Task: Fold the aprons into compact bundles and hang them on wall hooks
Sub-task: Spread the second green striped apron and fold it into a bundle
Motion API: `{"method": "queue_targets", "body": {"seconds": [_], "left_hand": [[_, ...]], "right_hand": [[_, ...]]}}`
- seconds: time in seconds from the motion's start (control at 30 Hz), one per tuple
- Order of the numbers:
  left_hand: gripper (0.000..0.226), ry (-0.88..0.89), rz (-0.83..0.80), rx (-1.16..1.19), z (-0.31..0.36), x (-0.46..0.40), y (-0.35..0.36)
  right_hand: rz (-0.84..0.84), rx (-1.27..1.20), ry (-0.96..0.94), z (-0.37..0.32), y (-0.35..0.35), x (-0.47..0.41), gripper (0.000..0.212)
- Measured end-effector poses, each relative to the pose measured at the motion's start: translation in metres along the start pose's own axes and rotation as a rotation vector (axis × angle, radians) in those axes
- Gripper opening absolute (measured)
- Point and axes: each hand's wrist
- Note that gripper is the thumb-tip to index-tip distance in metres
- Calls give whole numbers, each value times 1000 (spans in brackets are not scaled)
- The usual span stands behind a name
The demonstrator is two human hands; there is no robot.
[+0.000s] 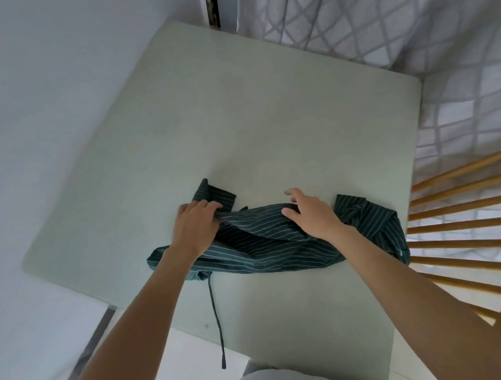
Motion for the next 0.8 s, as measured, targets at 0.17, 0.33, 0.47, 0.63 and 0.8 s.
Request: {"method": "queue_targets", "body": {"seconds": [0.17,0.33,0.47,0.63,0.8], "left_hand": [[21,141,359,95,-10,21,-28],[17,221,316,55,-14,59,-37],[52,110,-135,-25,-10,91,-21],[43,-125,-91,14,6,108,-15],[40,-174,154,176,16,118,-12]], "right_hand": [[309,-34,-238,-8,-3,1,22],[469,29,-496,-10,-12,29,14],[317,184,-499,12,-2,48,12],[249,287,-571,26,-5,70,11],[112,371,-443,35,4,82,31]]}}
Point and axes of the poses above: each hand's wrist, its own x-axis away from the middle knuckle, its own y-axis out of the palm, z = x × y, and after that the axes turned 2 degrees about -y, right-handed
